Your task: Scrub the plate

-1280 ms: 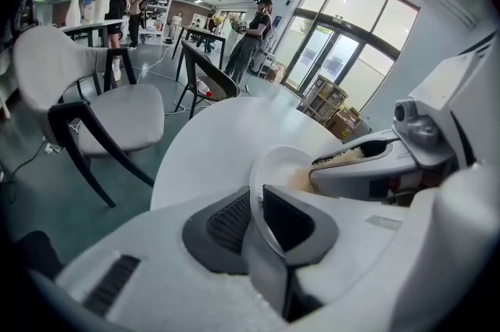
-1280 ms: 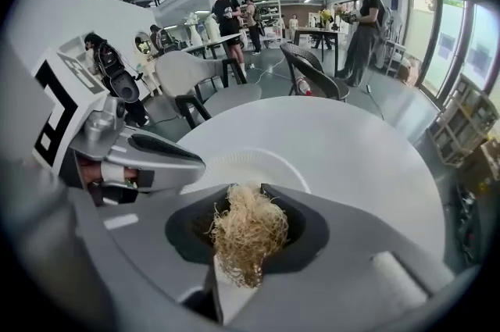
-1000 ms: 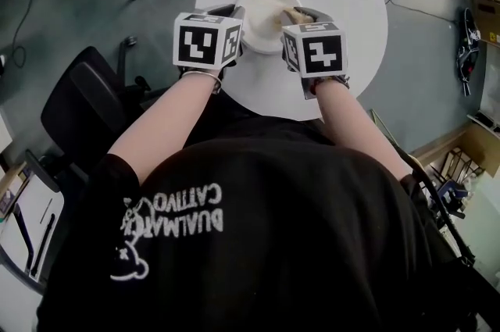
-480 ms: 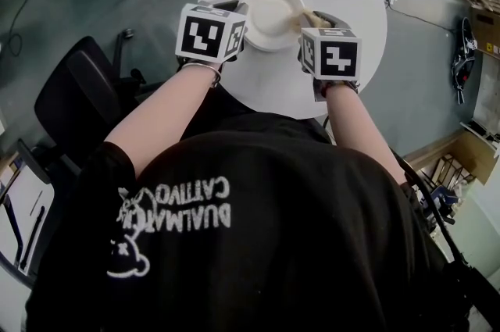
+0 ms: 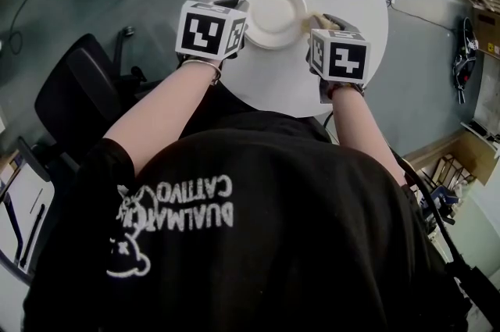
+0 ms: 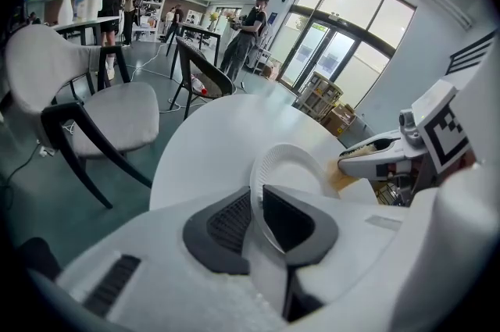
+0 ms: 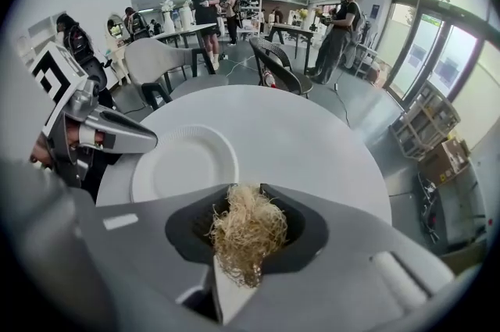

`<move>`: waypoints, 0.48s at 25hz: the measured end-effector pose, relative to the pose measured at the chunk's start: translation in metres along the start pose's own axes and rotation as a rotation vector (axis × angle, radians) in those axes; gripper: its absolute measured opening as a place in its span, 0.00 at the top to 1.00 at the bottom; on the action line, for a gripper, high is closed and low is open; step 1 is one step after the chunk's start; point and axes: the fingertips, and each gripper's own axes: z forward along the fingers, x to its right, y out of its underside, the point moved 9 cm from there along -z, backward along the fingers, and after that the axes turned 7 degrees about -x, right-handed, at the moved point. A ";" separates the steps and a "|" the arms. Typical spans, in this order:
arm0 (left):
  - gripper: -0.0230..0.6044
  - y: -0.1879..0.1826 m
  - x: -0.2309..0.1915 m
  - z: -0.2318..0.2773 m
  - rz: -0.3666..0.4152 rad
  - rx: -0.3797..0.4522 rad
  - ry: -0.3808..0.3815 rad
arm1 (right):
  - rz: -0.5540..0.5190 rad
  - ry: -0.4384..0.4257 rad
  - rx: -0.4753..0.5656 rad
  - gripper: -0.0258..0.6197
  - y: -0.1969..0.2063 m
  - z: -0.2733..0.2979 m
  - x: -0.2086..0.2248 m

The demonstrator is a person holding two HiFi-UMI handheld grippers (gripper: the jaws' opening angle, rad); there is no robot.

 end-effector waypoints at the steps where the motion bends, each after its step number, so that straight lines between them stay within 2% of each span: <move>1: 0.88 0.000 0.000 0.000 0.001 0.001 -0.001 | 0.020 -0.002 0.007 0.82 0.000 -0.002 0.001; 3: 0.88 0.000 0.001 -0.001 0.002 0.002 -0.002 | 0.056 -0.021 0.053 0.81 -0.006 -0.011 -0.001; 7: 0.89 0.001 0.004 -0.002 0.003 0.004 -0.006 | 0.100 -0.169 0.193 0.81 -0.024 -0.024 -0.025; 9: 0.89 0.000 0.005 -0.003 0.004 0.006 -0.004 | 0.101 -0.266 0.193 0.81 -0.029 -0.021 -0.040; 12: 0.89 -0.001 0.004 -0.003 -0.001 0.004 -0.006 | 0.102 -0.423 0.130 0.81 -0.031 -0.007 -0.064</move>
